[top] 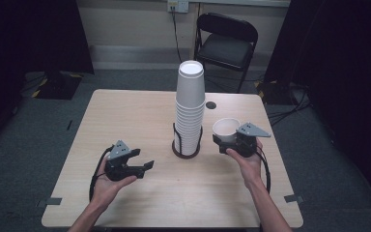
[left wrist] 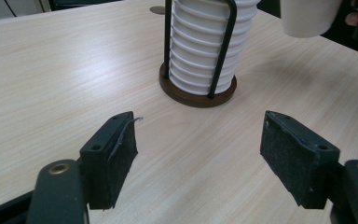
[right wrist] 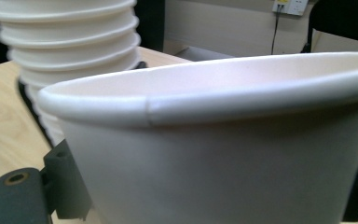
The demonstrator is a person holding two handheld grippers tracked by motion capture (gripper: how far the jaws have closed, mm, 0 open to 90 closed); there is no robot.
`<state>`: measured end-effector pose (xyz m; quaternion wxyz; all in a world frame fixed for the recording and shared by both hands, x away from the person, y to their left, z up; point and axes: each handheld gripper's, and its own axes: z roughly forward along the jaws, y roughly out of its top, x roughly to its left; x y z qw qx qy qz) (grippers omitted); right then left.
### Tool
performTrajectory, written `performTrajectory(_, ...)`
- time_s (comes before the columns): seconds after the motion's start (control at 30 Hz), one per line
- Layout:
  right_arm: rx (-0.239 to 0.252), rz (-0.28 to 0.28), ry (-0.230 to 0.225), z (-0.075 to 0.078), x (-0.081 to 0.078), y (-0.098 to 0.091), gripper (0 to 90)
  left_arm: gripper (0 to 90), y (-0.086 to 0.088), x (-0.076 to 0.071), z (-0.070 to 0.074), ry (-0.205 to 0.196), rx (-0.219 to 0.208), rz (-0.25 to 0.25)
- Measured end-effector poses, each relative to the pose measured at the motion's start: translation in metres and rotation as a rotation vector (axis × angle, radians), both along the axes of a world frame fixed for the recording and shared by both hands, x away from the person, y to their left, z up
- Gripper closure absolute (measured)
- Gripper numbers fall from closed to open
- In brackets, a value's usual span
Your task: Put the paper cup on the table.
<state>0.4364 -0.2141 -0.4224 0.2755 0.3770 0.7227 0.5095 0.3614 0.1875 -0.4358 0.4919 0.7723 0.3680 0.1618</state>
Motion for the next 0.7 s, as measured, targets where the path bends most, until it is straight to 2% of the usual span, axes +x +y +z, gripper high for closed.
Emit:
performTrajectory(0.23,0.008,-0.034,0.024,-0.009,0.014,-0.006,11.1,26.7,-0.002,0.003,0.001,-0.005,-0.008,0.007)
performTrajectory(0.4,0.018,-0.044,0.029,-0.013,0.028,-0.012,11.0,26.7,-0.002,0.003,0.001,-0.015,0.011,0.003)
performTrajectory(0.53,0.031,-0.083,0.023,-0.014,0.041,-0.014,10.8,26.7,-0.002,0.000,0.001,-0.012,0.001,0.001)
performTrajectory(0.6,0.025,-0.096,0.036,-0.017,0.047,-0.016,10.8,26.7,-0.001,-0.001,0.000,-0.012,0.009,0.002)
performTrajectory(0.7,0.043,-0.111,0.045,-0.019,0.054,-0.017,10.8,26.7,0.000,-0.002,0.000,-0.016,0.008,0.003)
